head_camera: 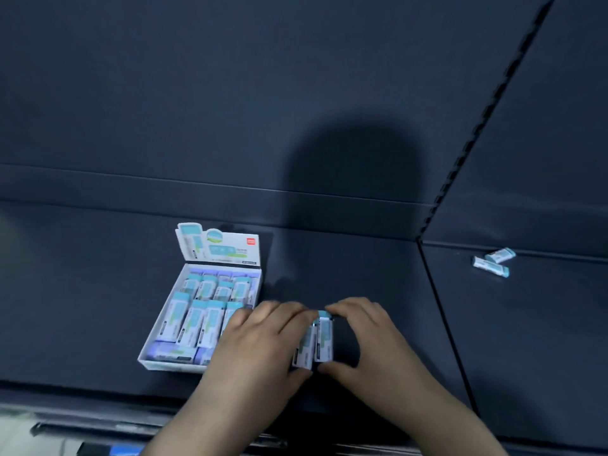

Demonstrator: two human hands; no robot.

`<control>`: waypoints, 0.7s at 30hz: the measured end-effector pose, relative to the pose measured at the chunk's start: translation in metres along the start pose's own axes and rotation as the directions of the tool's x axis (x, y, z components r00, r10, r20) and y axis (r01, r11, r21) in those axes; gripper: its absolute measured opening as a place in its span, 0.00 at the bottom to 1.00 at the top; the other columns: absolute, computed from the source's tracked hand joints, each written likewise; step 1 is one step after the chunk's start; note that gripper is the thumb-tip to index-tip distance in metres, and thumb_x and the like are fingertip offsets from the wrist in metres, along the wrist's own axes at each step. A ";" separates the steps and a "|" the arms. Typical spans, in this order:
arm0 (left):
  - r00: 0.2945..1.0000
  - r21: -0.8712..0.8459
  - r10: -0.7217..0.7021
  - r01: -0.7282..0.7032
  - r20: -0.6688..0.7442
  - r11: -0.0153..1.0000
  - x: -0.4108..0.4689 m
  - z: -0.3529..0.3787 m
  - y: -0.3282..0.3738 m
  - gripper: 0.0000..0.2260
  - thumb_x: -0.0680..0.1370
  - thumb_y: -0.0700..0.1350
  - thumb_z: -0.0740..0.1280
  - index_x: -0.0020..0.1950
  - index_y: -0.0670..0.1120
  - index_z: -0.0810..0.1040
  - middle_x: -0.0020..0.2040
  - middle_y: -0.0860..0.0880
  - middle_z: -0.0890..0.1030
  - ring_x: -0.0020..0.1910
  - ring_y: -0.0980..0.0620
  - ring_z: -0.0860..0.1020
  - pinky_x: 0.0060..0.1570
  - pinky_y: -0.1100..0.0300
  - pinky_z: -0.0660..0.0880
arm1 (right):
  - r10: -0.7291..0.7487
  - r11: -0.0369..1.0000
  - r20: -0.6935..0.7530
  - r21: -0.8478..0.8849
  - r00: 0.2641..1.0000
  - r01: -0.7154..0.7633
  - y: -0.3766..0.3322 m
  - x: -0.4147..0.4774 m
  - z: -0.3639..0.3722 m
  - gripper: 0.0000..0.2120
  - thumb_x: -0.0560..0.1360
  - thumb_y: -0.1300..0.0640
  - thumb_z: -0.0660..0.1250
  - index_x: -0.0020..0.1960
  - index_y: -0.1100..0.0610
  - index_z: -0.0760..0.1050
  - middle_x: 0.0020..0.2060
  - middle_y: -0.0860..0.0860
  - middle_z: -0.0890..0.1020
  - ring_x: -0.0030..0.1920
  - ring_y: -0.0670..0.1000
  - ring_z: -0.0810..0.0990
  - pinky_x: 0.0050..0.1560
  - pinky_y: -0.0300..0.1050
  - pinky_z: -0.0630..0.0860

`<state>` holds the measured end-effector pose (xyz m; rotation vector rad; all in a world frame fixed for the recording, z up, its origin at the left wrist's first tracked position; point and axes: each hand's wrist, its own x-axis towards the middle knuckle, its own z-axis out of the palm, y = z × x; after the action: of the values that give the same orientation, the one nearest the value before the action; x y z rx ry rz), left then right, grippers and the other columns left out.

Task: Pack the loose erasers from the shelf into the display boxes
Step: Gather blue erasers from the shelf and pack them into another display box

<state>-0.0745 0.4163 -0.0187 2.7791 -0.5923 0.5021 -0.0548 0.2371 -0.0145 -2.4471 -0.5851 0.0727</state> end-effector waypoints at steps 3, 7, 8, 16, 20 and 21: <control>0.998 0.014 -0.039 0.038 0.043 0.999 -0.011 -0.004 -0.008 0.34 0.55 0.55 0.77 0.59 0.53 0.73 0.53 0.57 0.79 0.52 0.56 0.71 0.47 0.61 0.63 | -0.031 0.999 0.013 0.022 0.999 0.030 -0.007 0.006 0.011 0.27 0.66 0.47 0.71 0.62 0.43 0.65 0.51 0.26 0.59 0.58 0.34 0.61 0.56 0.23 0.58; 0.991 0.074 -0.121 0.117 0.051 0.990 -0.022 -0.021 -0.028 0.34 0.55 0.57 0.79 0.59 0.51 0.77 0.53 0.56 0.80 0.53 0.56 0.71 0.48 0.60 0.63 | -0.089 0.994 0.028 0.068 0.996 0.087 -0.023 0.017 0.024 0.26 0.66 0.47 0.71 0.62 0.43 0.66 0.52 0.29 0.62 0.58 0.35 0.61 0.58 0.24 0.58; 0.988 0.092 -0.149 0.144 0.044 0.985 -0.025 -0.027 -0.035 0.34 0.54 0.56 0.80 0.58 0.51 0.78 0.53 0.56 0.81 0.53 0.56 0.71 0.47 0.60 0.63 | -0.103 0.992 0.043 0.075 0.994 0.100 -0.029 0.021 0.028 0.27 0.66 0.47 0.71 0.62 0.43 0.65 0.53 0.30 0.61 0.59 0.35 0.61 0.58 0.25 0.58; 0.947 0.179 -0.289 0.262 0.142 0.948 -0.050 -0.046 -0.112 0.35 0.49 0.59 0.80 0.55 0.52 0.80 0.51 0.56 0.81 0.49 0.55 0.74 0.38 0.59 0.71 | -0.132 0.991 0.081 -0.021 0.988 0.134 -0.072 0.055 0.059 0.29 0.69 0.44 0.69 0.66 0.45 0.62 0.62 0.37 0.63 0.62 0.39 0.59 0.61 0.31 0.58; 0.972 0.148 -0.156 0.131 0.176 0.980 -0.043 -0.043 -0.137 0.36 0.49 0.63 0.78 0.55 0.54 0.80 0.51 0.57 0.80 0.48 0.56 0.76 0.38 0.60 0.72 | -0.136 0.979 0.075 -0.141 0.988 0.146 -0.086 0.068 0.074 0.31 0.67 0.41 0.69 0.66 0.44 0.63 0.61 0.39 0.64 0.62 0.42 0.60 0.64 0.37 0.61; 0.976 0.138 -0.127 0.103 0.175 0.985 -0.041 -0.043 -0.141 0.36 0.49 0.63 0.78 0.55 0.54 0.80 0.51 0.56 0.80 0.48 0.56 0.75 0.39 0.60 0.73 | -0.123 0.976 0.075 -0.170 0.990 0.134 -0.088 0.071 0.077 0.31 0.66 0.41 0.69 0.66 0.44 0.62 0.61 0.39 0.64 0.62 0.43 0.60 0.64 0.37 0.61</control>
<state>-0.0602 0.5689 -0.0198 2.9825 -0.4464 0.2703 -0.0400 0.3731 -0.0193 -2.5767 -0.8079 0.0493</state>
